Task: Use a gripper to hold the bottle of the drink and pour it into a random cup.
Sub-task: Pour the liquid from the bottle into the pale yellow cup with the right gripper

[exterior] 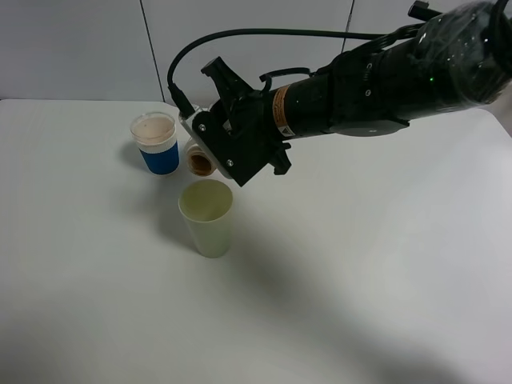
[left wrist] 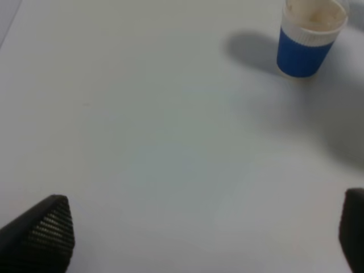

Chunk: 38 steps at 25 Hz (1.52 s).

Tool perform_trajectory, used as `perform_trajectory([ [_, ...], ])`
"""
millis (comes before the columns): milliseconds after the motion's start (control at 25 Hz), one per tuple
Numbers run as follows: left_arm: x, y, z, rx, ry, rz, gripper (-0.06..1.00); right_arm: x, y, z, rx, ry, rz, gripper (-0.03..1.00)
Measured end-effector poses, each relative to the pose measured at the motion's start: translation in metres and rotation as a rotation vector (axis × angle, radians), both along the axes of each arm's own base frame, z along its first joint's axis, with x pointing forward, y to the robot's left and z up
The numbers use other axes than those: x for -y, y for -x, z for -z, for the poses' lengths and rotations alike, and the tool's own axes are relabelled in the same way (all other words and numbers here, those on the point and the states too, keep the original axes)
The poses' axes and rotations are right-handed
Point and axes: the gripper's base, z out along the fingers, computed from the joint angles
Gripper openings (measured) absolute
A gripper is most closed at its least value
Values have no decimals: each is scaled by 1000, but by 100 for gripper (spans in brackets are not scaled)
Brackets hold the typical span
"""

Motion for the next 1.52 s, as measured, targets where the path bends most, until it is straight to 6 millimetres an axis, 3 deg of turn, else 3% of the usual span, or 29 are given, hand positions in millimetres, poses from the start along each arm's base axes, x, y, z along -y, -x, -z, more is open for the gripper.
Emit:
perform_trajectory([
  [1520,0,0,0,0,0,0,93,-4,4,-1,113,81,-94,38],
])
